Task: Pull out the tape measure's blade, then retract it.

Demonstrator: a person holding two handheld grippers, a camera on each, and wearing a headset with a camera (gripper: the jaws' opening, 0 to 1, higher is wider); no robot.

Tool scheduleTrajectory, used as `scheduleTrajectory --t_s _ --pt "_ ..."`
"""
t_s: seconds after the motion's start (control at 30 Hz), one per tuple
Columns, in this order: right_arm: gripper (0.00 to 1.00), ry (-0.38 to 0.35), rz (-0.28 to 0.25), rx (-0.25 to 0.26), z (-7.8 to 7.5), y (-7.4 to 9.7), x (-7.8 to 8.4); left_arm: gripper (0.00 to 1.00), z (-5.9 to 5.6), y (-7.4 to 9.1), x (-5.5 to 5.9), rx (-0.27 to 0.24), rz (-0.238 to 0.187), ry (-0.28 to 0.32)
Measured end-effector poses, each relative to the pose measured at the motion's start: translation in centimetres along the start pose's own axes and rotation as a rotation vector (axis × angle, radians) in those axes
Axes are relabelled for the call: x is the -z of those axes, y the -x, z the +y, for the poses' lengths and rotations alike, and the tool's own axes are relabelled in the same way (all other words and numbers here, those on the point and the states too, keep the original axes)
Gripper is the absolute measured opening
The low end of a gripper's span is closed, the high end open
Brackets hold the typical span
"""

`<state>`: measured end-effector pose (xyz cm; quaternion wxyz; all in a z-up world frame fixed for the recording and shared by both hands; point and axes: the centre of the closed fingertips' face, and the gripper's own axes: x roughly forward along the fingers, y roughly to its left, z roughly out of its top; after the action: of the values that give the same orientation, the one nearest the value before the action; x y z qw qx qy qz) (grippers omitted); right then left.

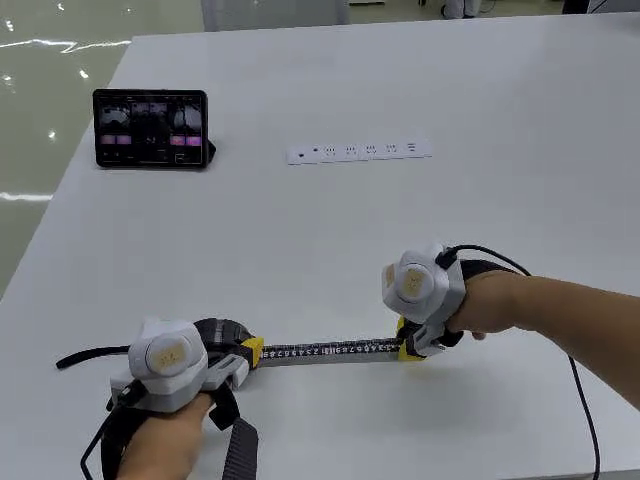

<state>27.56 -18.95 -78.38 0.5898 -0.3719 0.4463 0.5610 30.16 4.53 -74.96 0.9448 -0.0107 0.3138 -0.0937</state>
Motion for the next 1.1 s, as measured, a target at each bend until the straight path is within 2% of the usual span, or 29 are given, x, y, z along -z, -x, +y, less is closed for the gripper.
scheduleTrajectory --t_s 0.47,0.9,1.1 --pt "0.10 0.015 -0.013 0.004 0.2 -0.2 -0.6 0.60 0.0 0.1 0.1 0.003 0.006 -0.001" --pt "0.10 0.052 0.002 0.010 0.2 -0.4 -1.2 0.61 0.1 0.0 0.0 0.001 0.005 0.002" --pt "0.10 0.040 0.007 0.009 0.2 -0.5 -1.4 0.61 0.1 0.0 -0.1 0.002 0.002 0.002"
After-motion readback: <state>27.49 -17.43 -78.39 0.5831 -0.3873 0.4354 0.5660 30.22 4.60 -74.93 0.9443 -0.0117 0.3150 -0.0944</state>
